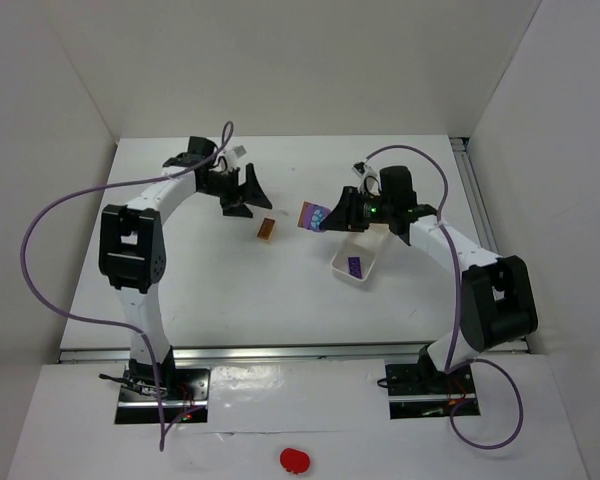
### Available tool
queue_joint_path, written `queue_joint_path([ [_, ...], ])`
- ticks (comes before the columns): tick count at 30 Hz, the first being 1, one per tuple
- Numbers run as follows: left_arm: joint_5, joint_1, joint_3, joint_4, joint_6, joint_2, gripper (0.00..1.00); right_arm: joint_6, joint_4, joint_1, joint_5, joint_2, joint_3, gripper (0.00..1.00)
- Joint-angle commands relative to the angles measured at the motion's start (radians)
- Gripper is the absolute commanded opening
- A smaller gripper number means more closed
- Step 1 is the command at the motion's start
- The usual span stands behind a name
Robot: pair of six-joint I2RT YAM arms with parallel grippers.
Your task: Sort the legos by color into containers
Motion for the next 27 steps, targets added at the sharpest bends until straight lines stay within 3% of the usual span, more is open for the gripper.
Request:
queue_joint_path([
  [1,0.255,0.004,0.008,0.069,0.046,-0.147,0.95,-0.03,0.016,0.006,-0.093,0.0,0.052,0.0],
  [2,0.371,0.004,-0.003,0.097,0.055,-0.156,0.95,-0.039,0.017,0.006,-0.113,0.0,0.052,0.0],
  [6,0.516,-0.038,-0.033,0.157,0.075,-0.142,0.97,-0.049,0.027,0.015,-0.205,0.021,0.072,0.0],
  [10,0.573,-0.078,-0.069,0.235,0.065,-0.142,0.98,-0.059,0.038,0.025,-0.255,0.03,0.081,0.0],
  [17,0.627,-0.127,-0.069,0.235,0.109,-0.142,0.99,-0.03,0.079,0.034,-0.296,0.04,0.081,0.0],
  [27,0.674,-0.158,-0.069,0.235,0.129,-0.152,0.75,0.037,0.173,0.034,-0.315,0.058,0.072,0.0],
])
